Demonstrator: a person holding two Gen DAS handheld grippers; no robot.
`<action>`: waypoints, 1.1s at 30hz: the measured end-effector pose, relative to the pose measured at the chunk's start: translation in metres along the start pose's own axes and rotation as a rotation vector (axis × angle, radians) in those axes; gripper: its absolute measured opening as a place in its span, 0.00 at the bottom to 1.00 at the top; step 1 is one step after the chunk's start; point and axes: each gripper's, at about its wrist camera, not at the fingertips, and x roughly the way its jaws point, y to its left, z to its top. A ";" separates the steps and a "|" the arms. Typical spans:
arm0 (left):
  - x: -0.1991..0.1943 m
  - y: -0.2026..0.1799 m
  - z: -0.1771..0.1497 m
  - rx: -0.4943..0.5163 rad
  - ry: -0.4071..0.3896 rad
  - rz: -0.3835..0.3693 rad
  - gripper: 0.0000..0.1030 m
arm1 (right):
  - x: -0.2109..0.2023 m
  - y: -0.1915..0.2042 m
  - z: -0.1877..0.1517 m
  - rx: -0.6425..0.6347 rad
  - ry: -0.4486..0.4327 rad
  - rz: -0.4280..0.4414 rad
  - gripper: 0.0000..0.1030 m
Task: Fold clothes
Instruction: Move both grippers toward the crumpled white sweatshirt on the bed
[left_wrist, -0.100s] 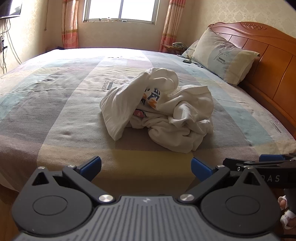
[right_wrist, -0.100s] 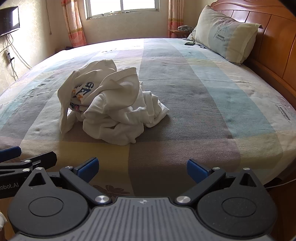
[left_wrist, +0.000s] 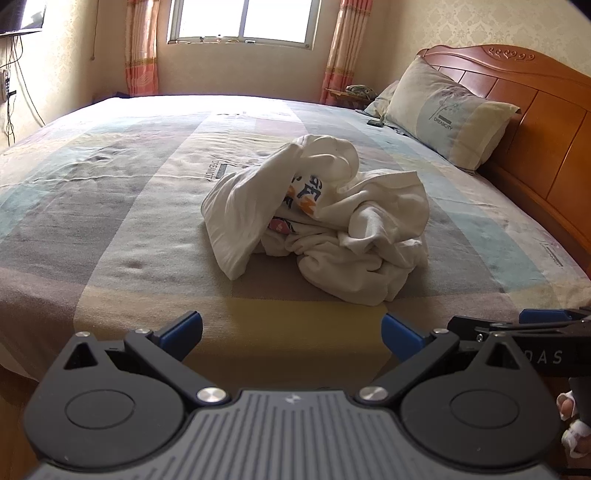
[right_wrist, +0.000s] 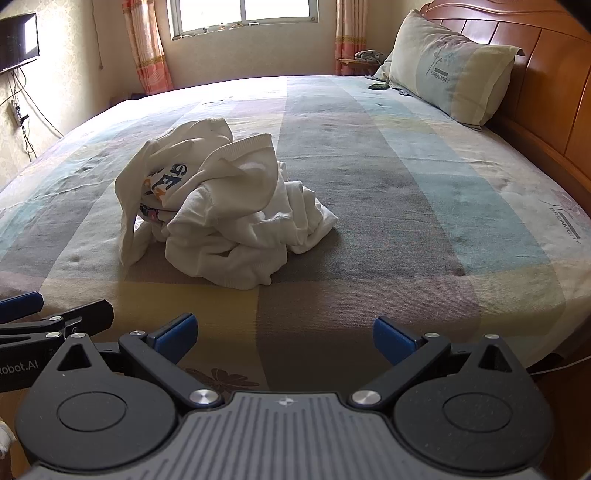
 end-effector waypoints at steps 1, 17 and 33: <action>0.000 -0.001 0.000 0.002 0.001 -0.004 0.99 | 0.000 -0.001 0.000 -0.002 0.001 0.000 1.00; 0.008 -0.005 0.002 0.013 0.022 0.024 0.99 | 0.010 -0.005 0.002 -0.001 0.020 -0.007 1.00; 0.018 -0.002 0.002 -0.006 0.049 0.024 0.99 | 0.013 -0.008 0.003 0.007 0.019 0.009 1.00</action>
